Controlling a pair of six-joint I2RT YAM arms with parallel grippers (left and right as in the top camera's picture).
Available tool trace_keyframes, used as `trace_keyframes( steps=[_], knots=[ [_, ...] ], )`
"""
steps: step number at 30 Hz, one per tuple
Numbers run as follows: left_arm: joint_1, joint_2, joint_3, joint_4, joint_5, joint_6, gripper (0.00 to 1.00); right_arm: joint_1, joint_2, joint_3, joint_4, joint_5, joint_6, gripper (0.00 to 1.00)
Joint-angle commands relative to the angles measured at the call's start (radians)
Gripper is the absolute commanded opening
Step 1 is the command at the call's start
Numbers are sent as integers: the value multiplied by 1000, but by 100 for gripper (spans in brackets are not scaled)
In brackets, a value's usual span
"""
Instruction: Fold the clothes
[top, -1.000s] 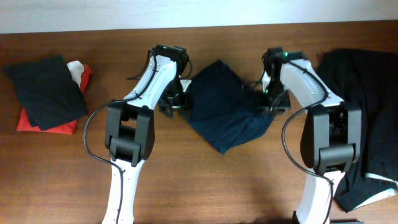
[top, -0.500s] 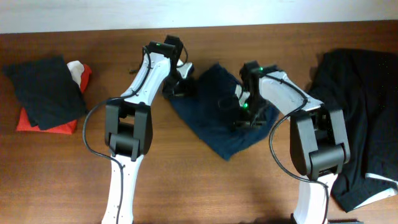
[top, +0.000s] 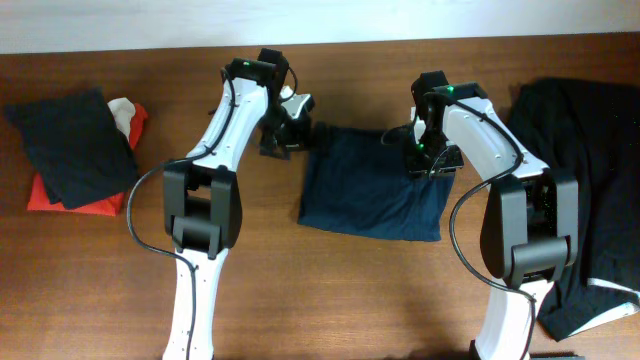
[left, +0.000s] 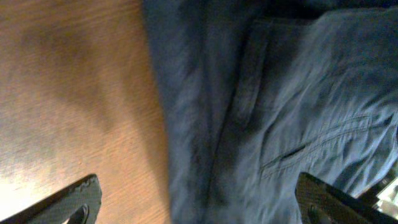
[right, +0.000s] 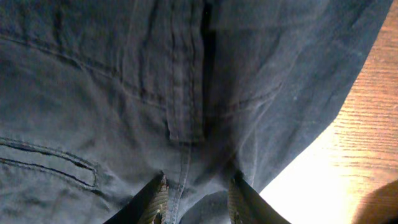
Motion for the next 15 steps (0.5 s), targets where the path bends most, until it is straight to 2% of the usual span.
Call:
trace_keyframes(
  steps=[1, 3, 4, 5, 6, 8, 9, 11, 15],
  knots=[
    [-46, 5, -30, 48, 8, 19, 99, -2, -5, 16, -18, -2, 0, 36],
    [-64, 56, -45, 68, 56, 19, 99, -2, -5, 16, -26, -2, 0, 36],
    [-76, 79, -45, 64, 126, 20, 95, -2, -5, 16, -27, -2, 0, 36],
    [-90, 91, -45, 62, 134, 23, 80, -2, -5, 16, -27, -2, 0, 36],
    [-113, 101, -45, 68, 131, 23, 59, -2, -5, 16, -34, -2, 0, 36],
    [-127, 101, -36, 107, 112, 31, 7, -2, -5, 16, -42, -2, 0, 36],
    [-124, 101, -22, 121, 106, 31, 0, -3, -16, 17, -43, -2, 1, 36],
    [-104, 95, 39, 113, -25, 43, 1, -19, -58, 50, -72, 2, 0, 35],
    [24, -43, 190, -23, -329, 56, 0, -162, -183, 157, -180, 1, 0, 36]
  ],
)
